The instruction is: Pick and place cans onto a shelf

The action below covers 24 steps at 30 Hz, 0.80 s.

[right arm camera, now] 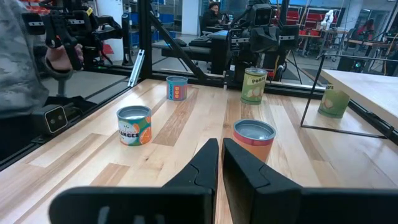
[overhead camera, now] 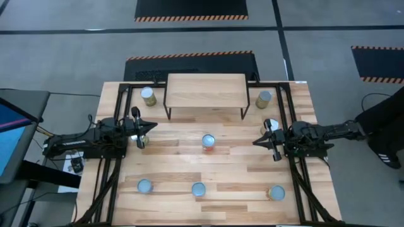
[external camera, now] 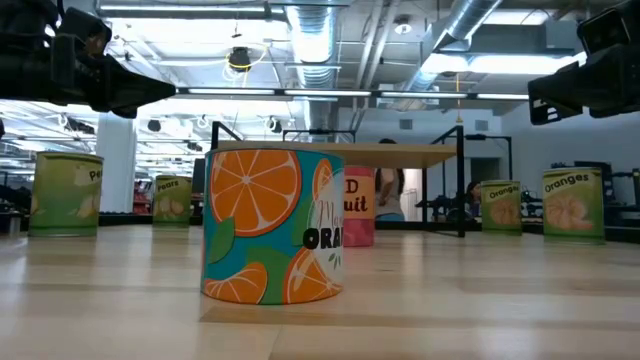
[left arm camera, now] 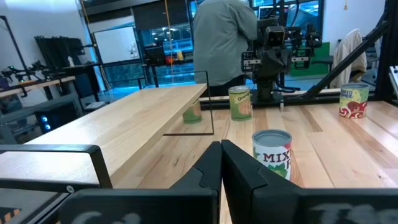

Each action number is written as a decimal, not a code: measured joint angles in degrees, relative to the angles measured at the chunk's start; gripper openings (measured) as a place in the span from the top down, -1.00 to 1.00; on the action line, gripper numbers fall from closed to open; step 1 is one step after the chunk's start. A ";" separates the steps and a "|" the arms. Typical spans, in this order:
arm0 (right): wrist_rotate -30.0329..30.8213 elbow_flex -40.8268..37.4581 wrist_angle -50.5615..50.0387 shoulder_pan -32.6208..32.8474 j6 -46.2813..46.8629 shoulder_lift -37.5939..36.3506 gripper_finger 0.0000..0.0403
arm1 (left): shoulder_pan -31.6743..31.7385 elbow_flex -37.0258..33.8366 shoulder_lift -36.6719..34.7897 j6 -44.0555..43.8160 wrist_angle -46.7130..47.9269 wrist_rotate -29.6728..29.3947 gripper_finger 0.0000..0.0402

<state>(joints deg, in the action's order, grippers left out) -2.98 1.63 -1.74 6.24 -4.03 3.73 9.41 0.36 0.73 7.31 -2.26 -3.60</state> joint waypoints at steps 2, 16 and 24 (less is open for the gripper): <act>0.00 0.00 0.00 0.02 0.00 0.00 0.77 | 0.01 0.01 0.00 0.00 0.01 0.00 1.00; 0.09 0.00 0.02 0.00 -4.94 -0.02 0.77 | 0.02 0.00 0.00 0.00 0.00 0.00 1.00; 0.20 -0.15 2.13 -0.02 -5.37 -0.02 0.77 | 0.00 0.01 0.02 -0.12 0.02 0.20 1.00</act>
<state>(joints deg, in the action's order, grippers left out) -2.79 1.48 0.40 6.22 -9.40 3.70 9.41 0.37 0.75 7.20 -2.24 -3.40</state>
